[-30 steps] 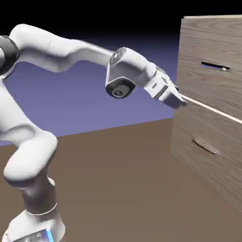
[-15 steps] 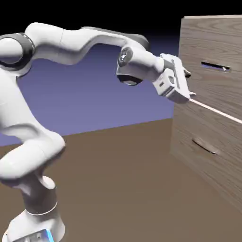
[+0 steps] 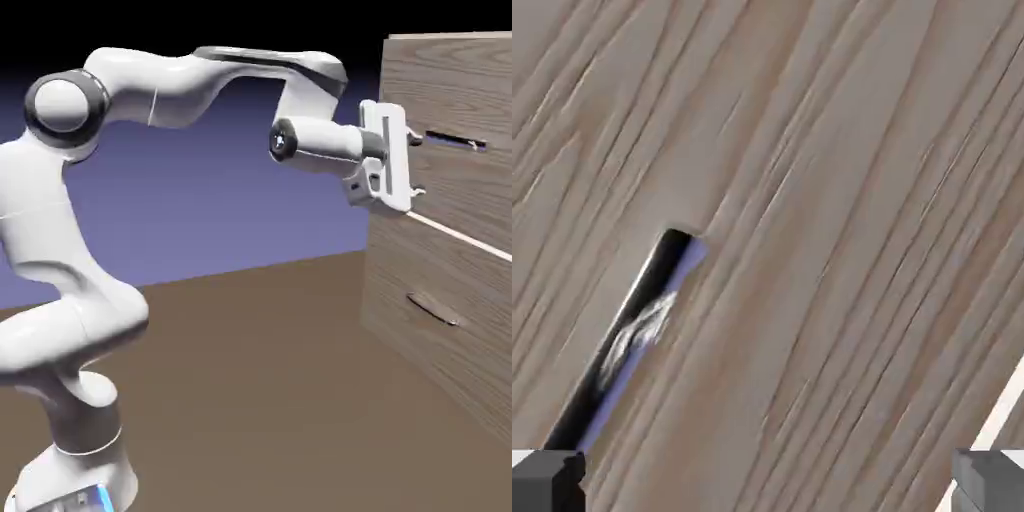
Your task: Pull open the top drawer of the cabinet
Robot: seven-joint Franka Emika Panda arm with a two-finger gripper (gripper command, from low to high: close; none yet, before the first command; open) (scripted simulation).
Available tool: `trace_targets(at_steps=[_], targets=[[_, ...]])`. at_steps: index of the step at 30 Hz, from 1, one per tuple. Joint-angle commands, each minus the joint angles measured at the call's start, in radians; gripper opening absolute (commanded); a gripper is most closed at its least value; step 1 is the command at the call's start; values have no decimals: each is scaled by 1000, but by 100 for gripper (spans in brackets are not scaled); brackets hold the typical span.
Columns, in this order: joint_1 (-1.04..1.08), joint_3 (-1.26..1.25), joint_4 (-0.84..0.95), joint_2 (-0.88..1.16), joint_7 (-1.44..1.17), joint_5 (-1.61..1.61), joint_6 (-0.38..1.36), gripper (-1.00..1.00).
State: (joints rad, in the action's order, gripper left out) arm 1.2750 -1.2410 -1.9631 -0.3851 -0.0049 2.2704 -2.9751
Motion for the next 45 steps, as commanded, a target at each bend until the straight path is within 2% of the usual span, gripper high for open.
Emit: trace_targets(at_steps=[1, 15, 28, 29, 45], targets=[[25, -24, 16, 4, -14, 44, 1, 0], [355, -343, 234, 51, -206, 627, 17, 0], [760, -705, 435, -41, -44, 526, -14, 0], [760, -706, 435, -41, -44, 526, -14, -100], [216, -209, 178, 47, -204, 627, 27, -100]])
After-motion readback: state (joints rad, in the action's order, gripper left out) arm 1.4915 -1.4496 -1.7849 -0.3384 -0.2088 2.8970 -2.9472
